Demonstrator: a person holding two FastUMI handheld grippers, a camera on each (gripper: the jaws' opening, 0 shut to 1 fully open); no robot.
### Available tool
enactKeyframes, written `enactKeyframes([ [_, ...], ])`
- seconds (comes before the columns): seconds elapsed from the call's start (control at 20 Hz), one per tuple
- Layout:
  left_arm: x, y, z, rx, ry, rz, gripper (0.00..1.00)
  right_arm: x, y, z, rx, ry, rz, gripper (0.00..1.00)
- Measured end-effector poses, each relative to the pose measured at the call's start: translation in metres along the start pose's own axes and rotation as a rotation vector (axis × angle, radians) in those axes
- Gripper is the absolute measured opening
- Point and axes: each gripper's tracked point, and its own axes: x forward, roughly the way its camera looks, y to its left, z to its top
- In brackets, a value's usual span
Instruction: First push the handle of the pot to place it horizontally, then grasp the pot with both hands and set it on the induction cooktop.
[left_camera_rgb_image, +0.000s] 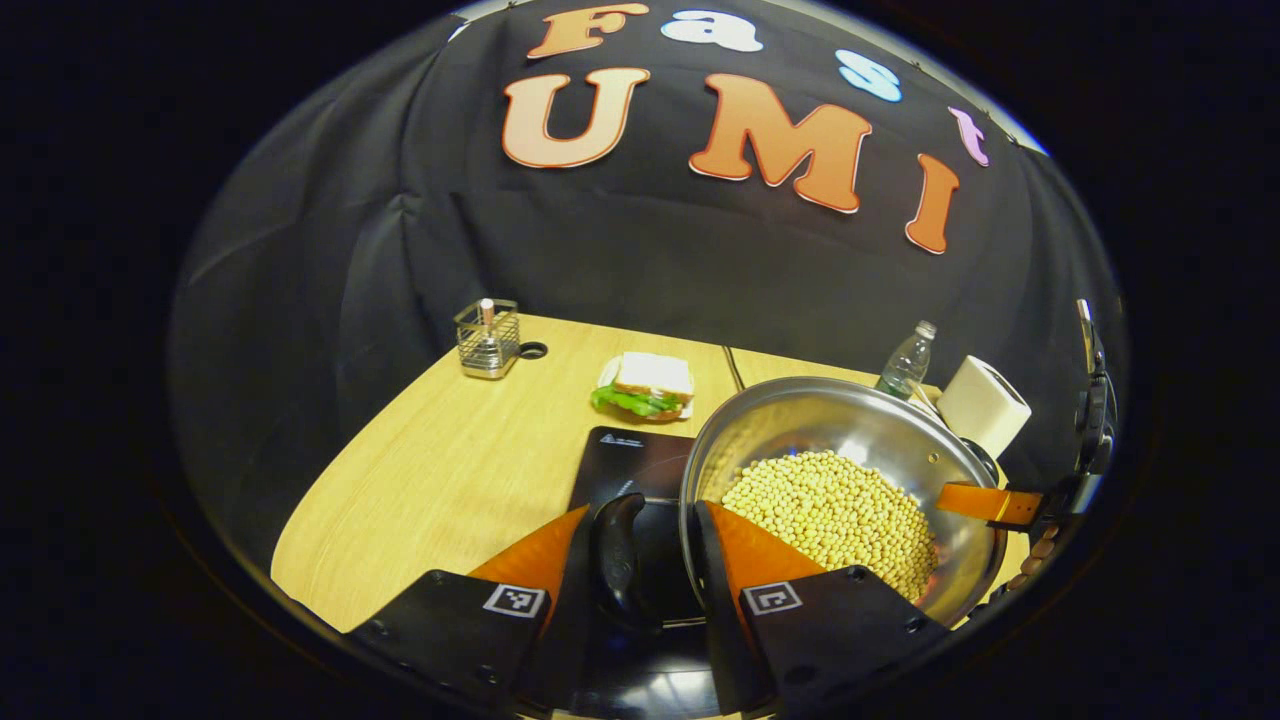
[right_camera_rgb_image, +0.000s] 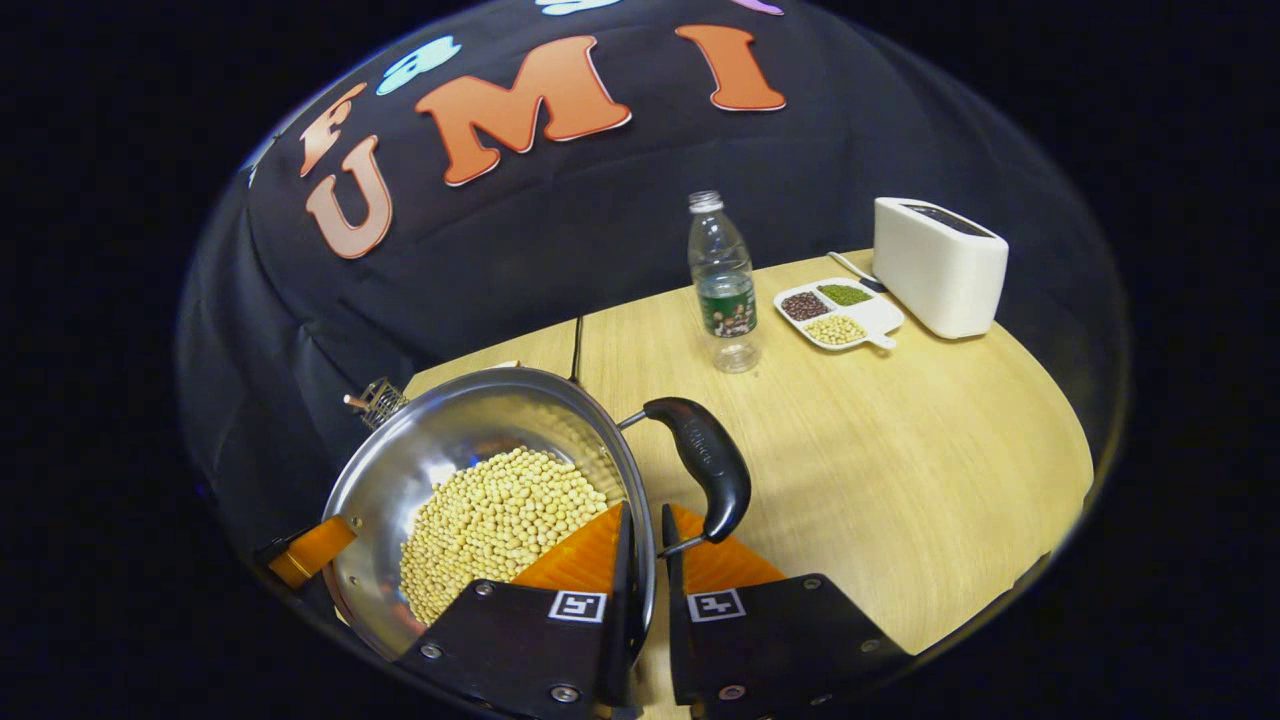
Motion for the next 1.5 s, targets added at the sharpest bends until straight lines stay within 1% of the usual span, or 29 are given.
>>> enactKeyframes([
  [0.15,0.004,0.024,-0.004,0.002,0.008,0.006,0.58,0.008,0.017,-0.016,-0.026,0.028,0.005,0.16],
  [0.2,0.006,0.03,-0.006,0.003,0.013,0.004,0.55,0.01,0.021,-0.019,-0.033,0.04,0.007,0.16],
  [0.25,0.008,0.034,-0.008,0.003,0.019,0.001,0.55,0.011,0.025,-0.025,-0.036,0.05,0.009,0.16],
  [0.3,0.012,0.037,-0.01,0.0,0.027,-0.003,0.6,0.012,0.028,-0.029,-0.04,0.06,0.01,0.16],
  [0.35,0.014,0.04,-0.011,-0.004,0.033,-0.006,0.6,0.014,0.03,-0.032,-0.048,0.068,0.012,0.16],
  [0.4,0.019,0.042,-0.012,-0.005,0.042,-0.009,0.55,0.017,0.032,-0.037,-0.063,0.078,0.019,0.17],
  [0.45,0.022,0.042,-0.014,-0.01,0.056,-0.013,0.55,0.016,0.033,-0.038,-0.081,0.079,0.021,0.2],
  [0.5,0.024,0.042,-0.009,-0.009,0.044,-0.019,0.58,0.019,0.034,-0.037,-0.094,0.067,0.028,0.22],
  [0.6,0.024,0.045,-0.01,-0.007,0.042,-0.028,0.6,0.012,0.039,-0.038,-0.103,0.068,0.055,0.26],
  [0.65,0.025,0.048,-0.012,-0.008,0.054,-0.027,0.62,0.01,0.041,-0.038,-0.101,0.074,0.069,0.33],
  [0.7,0.025,0.051,-0.01,-0.008,0.052,-0.024,0.63,0.008,0.04,-0.037,-0.104,0.077,0.075,0.38],
  [0.75,0.023,0.056,0.001,0.004,0.012,-0.003,0.65,0.005,0.035,-0.033,-0.112,0.066,0.068,0.41],
  [0.8,0.02,0.064,0.017,0.026,-0.035,0.028,0.64,0.005,0.031,-0.03,-0.117,0.056,0.058,0.52],
  [0.85,0.012,0.076,0.034,0.033,-0.074,0.071,0.76,-0.002,0.024,-0.023,-0.127,0.031,0.036,0.67],
  [0.9,-0.001,0.078,0.047,0.02,-0.098,0.08,0.87,-0.007,0.014,-0.014,-0.138,0.0,0.011,0.75],
  [0.95,-0.014,0.077,0.062,-0.026,-0.122,0.063,0.99,-0.015,0.006,-0.003,-0.145,-0.034,-0.009,0.88],
  [1.05,-0.045,0.071,0.09,-0.121,-0.179,0.036,0.98,-0.036,-0.007,0.021,-0.15,-0.1,-0.029,0.95],
  [1.1,-0.062,0.077,0.107,-0.137,-0.229,0.047,0.98,-0.048,-0.012,0.033,-0.153,-0.134,-0.032,0.95],
  [1.15,-0.083,0.083,0.126,-0.134,-0.285,0.068,0.99,-0.063,-0.019,0.047,-0.158,-0.171,-0.038,0.95],
  [1.25,-0.122,0.09,0.164,-0.109,-0.401,0.097,0.98,-0.095,-0.034,0.075,-0.176,-0.253,-0.055,0.95],
  [1.35,-0.173,0.081,0.195,-0.088,-0.513,0.093,0.98,-0.128,-0.048,0.103,-0.197,-0.343,-0.081,0.95],
  [1.5,-0.238,0.068,0.233,-0.024,-0.653,0.1,0.98,-0.178,-0.069,0.137,-0.229,-0.456,-0.113,0.95],
])
